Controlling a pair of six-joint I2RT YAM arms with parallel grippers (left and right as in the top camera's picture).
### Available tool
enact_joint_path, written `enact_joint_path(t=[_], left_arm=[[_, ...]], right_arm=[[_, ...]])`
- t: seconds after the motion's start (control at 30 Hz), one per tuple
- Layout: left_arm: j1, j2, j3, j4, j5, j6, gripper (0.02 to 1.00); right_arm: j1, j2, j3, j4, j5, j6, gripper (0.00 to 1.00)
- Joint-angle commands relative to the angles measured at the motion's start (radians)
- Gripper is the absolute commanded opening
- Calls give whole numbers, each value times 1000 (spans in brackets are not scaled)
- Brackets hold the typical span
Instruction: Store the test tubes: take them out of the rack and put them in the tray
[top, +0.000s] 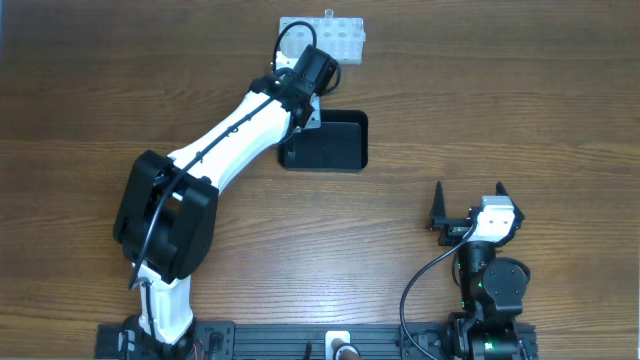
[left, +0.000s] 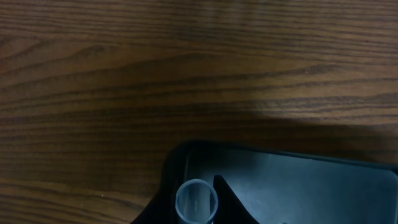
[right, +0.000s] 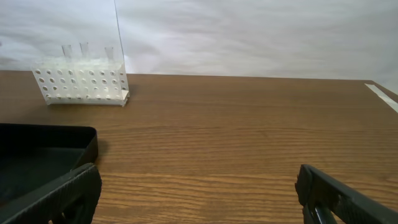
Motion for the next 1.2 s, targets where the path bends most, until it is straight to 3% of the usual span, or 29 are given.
enact_joint_path(t=[0.03,0.4,0.63,0.73,0.9,1.03,1.2], left_arm=[[8,35,-5,26,-4,11,108],[8,68,-5,32,11,11,154],[8,54,-5,72,11,15,386],[8,0,4,72,1,17,397],[6,-102,111,95,-65,137,417],[6,-105,168,234,-72,265,516],[9,-71,168,425,-71,302,623]], right_arm=[[-6,-4,-6,-3,-5,-1,993],[-6,-4,-6,-3,-5,-1,993],[-6,-4,-6,-3,-5,-1,993],[-6,-4,-6,-3,-5,-1,991],[-6,-4,-6,-3,-5,-1,991],[-6,-4,-6,-3,-5,-1,991],[-6,-4,-6,-3,-5,-1,993]])
